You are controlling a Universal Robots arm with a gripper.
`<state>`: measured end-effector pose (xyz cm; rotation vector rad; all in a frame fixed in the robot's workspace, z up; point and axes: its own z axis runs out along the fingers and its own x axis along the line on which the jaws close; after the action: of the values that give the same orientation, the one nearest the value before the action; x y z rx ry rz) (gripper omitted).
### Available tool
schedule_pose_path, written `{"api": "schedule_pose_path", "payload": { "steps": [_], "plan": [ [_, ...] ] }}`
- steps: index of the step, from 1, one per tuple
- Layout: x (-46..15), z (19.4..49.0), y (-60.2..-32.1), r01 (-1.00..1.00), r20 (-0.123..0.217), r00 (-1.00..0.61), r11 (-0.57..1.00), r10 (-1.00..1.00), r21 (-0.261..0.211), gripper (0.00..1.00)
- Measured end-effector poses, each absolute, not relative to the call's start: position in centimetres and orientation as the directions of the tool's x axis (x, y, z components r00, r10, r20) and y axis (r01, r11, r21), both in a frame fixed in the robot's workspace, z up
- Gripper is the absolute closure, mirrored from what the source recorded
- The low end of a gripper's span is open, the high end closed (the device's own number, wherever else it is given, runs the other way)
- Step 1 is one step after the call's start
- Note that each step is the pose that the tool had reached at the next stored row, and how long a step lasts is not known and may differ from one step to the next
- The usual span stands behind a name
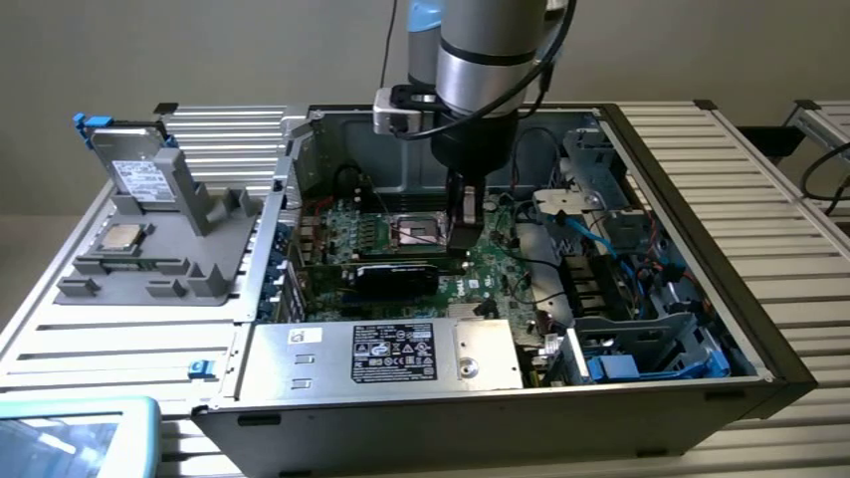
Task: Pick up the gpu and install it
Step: 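Insert the gpu into the slot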
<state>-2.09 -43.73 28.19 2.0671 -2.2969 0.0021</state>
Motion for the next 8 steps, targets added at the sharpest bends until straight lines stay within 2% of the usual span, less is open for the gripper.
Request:
{"api": "schedule_pose_path", "payload": {
  "steps": [8],
  "plan": [
    [-3.4,28.2,-43.6,-0.994,0.067,-0.102,0.104,-0.993,0.030,0.59]
  ]
}}
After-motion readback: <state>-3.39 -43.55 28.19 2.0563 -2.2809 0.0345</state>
